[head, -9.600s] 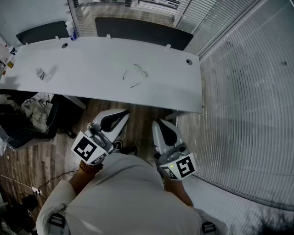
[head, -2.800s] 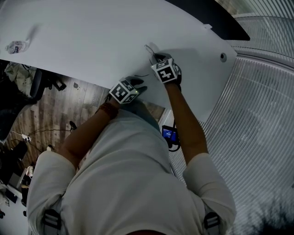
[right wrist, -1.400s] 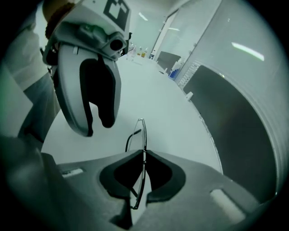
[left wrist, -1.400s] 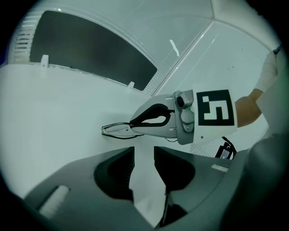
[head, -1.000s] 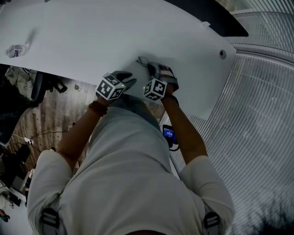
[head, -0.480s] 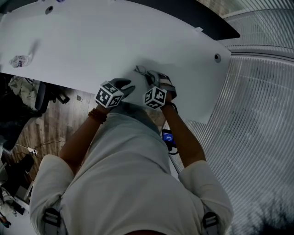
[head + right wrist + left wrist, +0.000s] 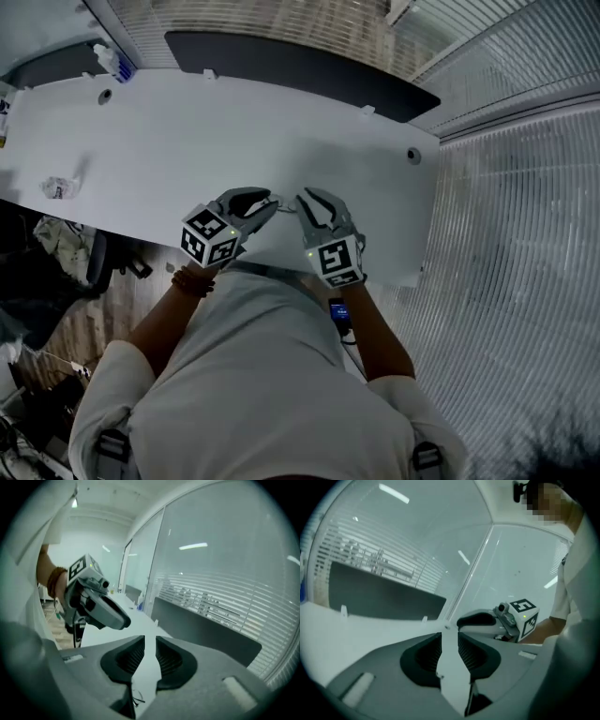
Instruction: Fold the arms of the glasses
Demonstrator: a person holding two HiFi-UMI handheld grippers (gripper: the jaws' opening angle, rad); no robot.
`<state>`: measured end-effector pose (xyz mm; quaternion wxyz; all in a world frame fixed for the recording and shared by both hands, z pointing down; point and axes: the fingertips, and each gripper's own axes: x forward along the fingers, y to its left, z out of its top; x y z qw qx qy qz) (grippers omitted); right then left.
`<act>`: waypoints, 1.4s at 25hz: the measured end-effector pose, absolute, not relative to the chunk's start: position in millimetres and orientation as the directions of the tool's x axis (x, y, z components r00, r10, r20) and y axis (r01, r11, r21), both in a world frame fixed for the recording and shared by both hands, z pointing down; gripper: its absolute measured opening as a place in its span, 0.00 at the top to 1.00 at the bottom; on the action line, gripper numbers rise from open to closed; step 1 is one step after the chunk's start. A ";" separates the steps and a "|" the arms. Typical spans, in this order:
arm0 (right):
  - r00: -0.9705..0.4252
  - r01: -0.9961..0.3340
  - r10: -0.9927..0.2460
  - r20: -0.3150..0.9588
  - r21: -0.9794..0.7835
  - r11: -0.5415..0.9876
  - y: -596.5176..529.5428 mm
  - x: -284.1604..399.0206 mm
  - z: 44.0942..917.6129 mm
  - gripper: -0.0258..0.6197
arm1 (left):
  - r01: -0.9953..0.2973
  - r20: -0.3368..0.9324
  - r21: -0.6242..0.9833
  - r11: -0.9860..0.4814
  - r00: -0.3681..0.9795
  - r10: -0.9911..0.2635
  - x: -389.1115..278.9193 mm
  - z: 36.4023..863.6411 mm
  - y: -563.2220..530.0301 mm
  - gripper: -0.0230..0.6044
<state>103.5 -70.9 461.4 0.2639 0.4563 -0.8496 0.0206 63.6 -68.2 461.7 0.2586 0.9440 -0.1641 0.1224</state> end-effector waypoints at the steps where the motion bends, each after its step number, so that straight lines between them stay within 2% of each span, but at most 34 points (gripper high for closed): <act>1: -0.455 -0.804 -0.779 0.430 0.177 0.567 -67.8 103.2 440.1 0.85 | -0.366 0.247 0.420 -0.831 0.927 -0.284 65.2 435.9 -73.6 0.80; 4: -0.463 -0.847 -0.832 0.307 0.123 0.517 -67.7 107.7 380.2 0.86 | -0.348 0.080 0.344 -0.872 0.936 -0.342 70.2 371.9 -87.1 0.83; 8: -0.467 -0.879 -0.877 0.113 0.049 0.475 -64.2 105.7 303.1 0.86 | -0.319 -0.016 0.286 -0.903 0.941 -0.338 77.7 311.2 -82.3 0.85; 11: -0.462 -0.887 -0.886 0.040 -0.021 0.462 -47.7 105.6 268.7 0.88 | -0.289 -0.093 0.272 -0.918 0.941 -0.324 80.6 274.7 -64.7 0.88; 16: -0.451 -0.891 -0.893 -0.005 -0.051 0.450 -26.9 118.0 243.1 0.96 | -0.253 -0.148 0.244 -0.936 0.944 -0.294 91.2 243.6 -44.7 0.96; 35: -0.430 -0.898 -0.902 -0.037 -0.085 0.431 -28.9 140.4 234.7 0.96 | -0.245 -0.133 0.274 -0.930 0.948 -0.289 110.5 243.5 -38.1 0.96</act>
